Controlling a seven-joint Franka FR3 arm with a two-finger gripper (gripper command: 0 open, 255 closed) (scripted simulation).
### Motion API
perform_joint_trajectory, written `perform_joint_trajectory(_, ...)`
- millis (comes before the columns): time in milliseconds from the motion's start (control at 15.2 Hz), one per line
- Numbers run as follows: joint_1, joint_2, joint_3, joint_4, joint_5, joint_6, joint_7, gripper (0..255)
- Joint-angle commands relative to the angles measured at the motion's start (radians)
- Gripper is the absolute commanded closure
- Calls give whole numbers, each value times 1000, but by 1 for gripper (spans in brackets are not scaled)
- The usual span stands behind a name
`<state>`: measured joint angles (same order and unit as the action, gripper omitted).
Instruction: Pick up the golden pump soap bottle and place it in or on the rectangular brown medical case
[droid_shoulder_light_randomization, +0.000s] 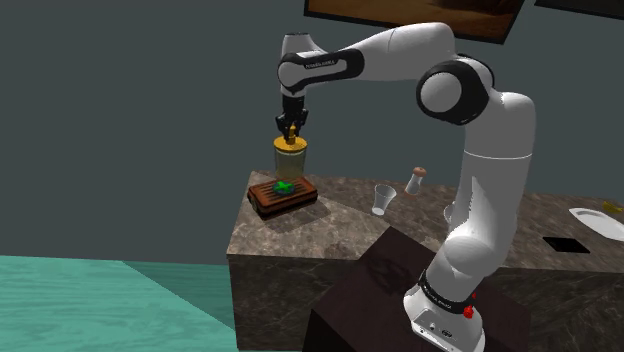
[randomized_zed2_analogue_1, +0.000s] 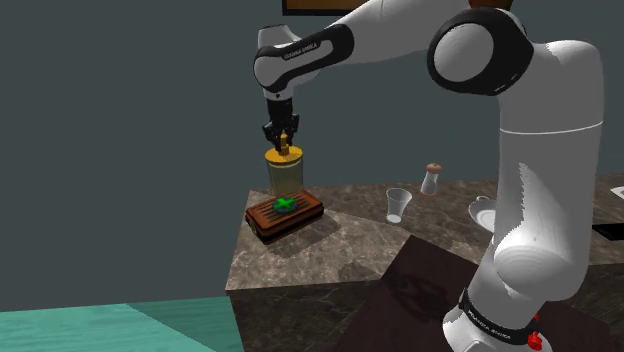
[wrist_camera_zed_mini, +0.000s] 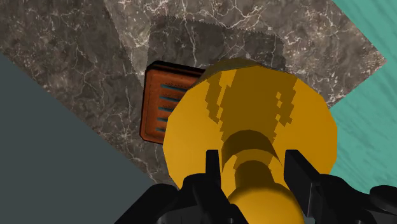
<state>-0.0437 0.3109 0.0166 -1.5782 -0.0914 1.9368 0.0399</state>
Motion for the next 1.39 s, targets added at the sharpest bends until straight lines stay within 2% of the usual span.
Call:
perform_joint_trajectory(0, -16, 67, -8, 119, 5, -49, -31, 255)
perform_joint_trajectory(198, -41, 186, -18, 329, 13, -137, -73, 255)
perform_joint_trajectory(330, -59, 300, -24, 533, 19, -225, -104, 255)
perform_joint_trajectory(1320, -61, 292, -24, 318, 15, -18, -89, 255)
